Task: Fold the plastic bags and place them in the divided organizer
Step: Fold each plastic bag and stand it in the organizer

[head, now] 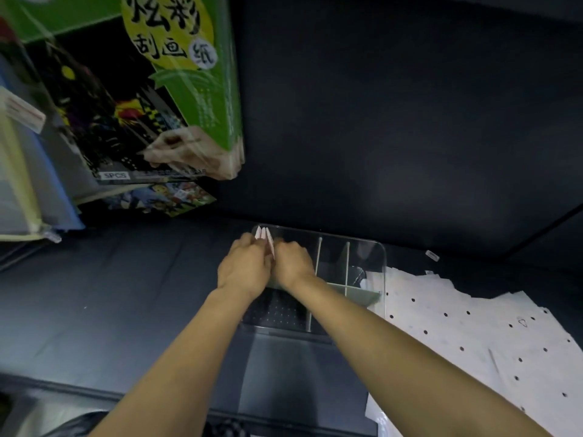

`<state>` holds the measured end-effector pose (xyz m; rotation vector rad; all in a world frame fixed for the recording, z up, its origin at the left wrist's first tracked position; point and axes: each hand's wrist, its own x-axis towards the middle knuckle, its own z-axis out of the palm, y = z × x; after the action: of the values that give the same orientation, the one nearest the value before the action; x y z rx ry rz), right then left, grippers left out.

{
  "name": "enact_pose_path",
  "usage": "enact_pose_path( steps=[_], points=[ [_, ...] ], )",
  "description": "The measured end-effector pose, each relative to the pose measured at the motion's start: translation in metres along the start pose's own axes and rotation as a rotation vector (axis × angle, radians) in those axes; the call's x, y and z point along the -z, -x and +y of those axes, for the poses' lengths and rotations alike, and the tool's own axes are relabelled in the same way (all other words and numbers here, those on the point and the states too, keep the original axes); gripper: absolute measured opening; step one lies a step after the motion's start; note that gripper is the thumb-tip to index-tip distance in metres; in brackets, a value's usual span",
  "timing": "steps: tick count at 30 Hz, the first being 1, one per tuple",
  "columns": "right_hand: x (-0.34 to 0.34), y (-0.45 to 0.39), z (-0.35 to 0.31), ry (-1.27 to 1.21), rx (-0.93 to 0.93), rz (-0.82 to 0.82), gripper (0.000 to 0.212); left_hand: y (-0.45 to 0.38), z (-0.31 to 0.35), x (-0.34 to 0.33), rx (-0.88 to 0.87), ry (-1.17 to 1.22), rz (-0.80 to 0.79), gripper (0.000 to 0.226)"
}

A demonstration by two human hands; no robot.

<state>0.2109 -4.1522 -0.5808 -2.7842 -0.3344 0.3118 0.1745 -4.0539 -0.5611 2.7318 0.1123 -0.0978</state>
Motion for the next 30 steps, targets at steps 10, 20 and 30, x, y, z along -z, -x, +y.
enact_pose_path(
  steps=[10, 20, 30],
  points=[
    [-0.006, 0.034, 0.023, -0.105, 0.174, -0.176, 0.049, 0.010, -0.006, -0.010, -0.058, -0.176, -0.049, 0.035],
    [0.040, 0.169, 0.185, -0.079, 0.117, 0.122, 0.038, 0.041, 0.052, -0.029, -0.297, -0.254, -0.019, 0.041],
    [-0.009, 0.293, 0.333, 0.365, 0.232, -0.432, 0.107, 0.114, 0.133, -0.098, -0.741, -0.376, -0.545, 0.041]
  ],
)
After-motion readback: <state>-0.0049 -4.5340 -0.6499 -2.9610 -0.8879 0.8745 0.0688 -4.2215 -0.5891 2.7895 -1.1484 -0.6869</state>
